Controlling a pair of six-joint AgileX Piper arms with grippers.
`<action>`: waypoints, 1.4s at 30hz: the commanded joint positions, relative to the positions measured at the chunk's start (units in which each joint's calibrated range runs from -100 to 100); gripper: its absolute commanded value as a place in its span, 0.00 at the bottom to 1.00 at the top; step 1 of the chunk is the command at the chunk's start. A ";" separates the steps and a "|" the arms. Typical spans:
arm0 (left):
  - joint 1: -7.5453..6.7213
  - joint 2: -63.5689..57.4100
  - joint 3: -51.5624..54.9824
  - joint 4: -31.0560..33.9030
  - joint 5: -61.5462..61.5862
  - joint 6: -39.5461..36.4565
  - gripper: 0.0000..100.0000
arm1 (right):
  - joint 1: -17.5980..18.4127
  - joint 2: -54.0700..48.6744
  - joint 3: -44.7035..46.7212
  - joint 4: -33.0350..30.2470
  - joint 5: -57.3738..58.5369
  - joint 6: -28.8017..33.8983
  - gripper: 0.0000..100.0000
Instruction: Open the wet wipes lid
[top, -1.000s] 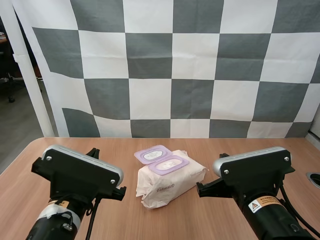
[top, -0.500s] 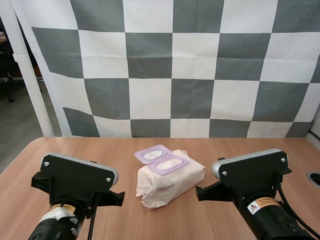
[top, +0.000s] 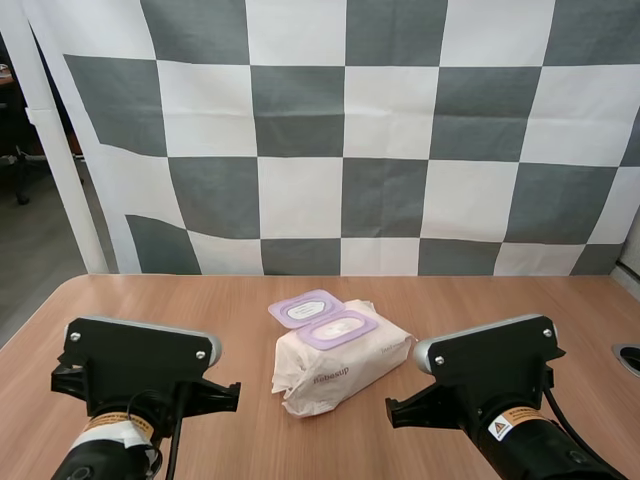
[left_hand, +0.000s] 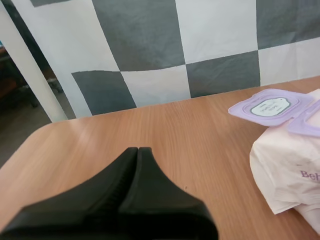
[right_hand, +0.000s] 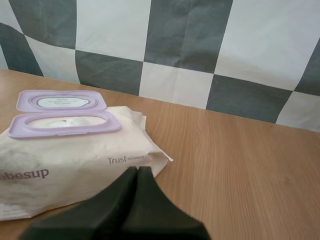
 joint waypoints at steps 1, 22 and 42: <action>0.07 0.00 0.00 0.24 0.45 -19.23 0.00 | 0.00 0.00 0.00 -1.29 2.22 2.98 0.00; 0.07 0.00 0.00 0.24 0.45 -19.23 0.00 | -0.50 0.00 0.00 -4.21 2.34 7.89 0.00; -0.02 0.00 0.00 0.26 -0.02 -19.23 0.00 | -0.42 0.00 0.00 -3.89 2.05 7.89 0.00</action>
